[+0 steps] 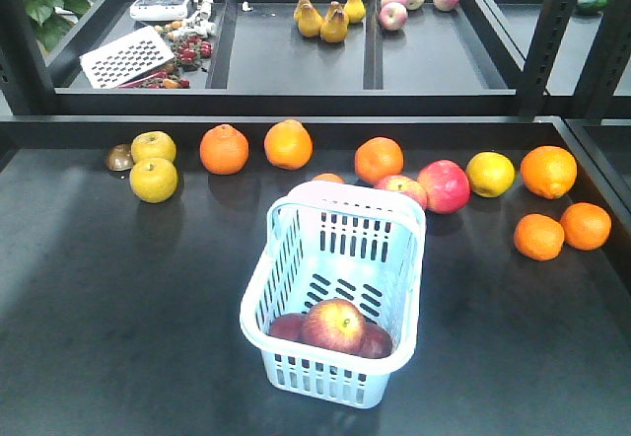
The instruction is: Pick three apples into basket with both arms
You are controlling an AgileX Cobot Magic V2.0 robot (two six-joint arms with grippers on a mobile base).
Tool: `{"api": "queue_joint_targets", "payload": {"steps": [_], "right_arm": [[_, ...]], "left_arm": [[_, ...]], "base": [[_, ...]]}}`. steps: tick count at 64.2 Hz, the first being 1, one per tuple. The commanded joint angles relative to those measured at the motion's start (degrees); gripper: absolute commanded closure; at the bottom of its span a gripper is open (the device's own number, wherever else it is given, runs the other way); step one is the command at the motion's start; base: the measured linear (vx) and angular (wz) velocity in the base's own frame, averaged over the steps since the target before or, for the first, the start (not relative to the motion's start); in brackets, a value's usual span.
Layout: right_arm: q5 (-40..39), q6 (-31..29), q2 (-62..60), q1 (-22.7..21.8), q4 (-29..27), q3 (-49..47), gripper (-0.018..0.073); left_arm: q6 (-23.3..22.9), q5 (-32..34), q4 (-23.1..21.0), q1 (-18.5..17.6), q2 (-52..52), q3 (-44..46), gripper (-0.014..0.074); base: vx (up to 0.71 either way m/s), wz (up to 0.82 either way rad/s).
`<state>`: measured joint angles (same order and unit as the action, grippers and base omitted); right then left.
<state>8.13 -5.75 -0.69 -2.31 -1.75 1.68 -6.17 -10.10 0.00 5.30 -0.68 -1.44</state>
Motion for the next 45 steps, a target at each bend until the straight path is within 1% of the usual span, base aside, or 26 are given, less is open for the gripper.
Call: {"api": "queue_joint_targets", "payload": {"steps": [1, 45], "right_arm": [[-5.3, -0.1, -0.8, -0.4, 1.8, 0.7, 0.0564], [-5.7, -0.1, -0.8, -0.4, 2.1, 0.7, 0.0564]], "left_arm": [[-0.2, 4.4, 0.0, -0.3, -0.9, -0.3, 0.0603], [-0.2, 4.4, 0.0, -0.3, -0.9, -0.3, 0.0603]], "base": [[0.0, 0.0], [0.0, 0.0]]}}
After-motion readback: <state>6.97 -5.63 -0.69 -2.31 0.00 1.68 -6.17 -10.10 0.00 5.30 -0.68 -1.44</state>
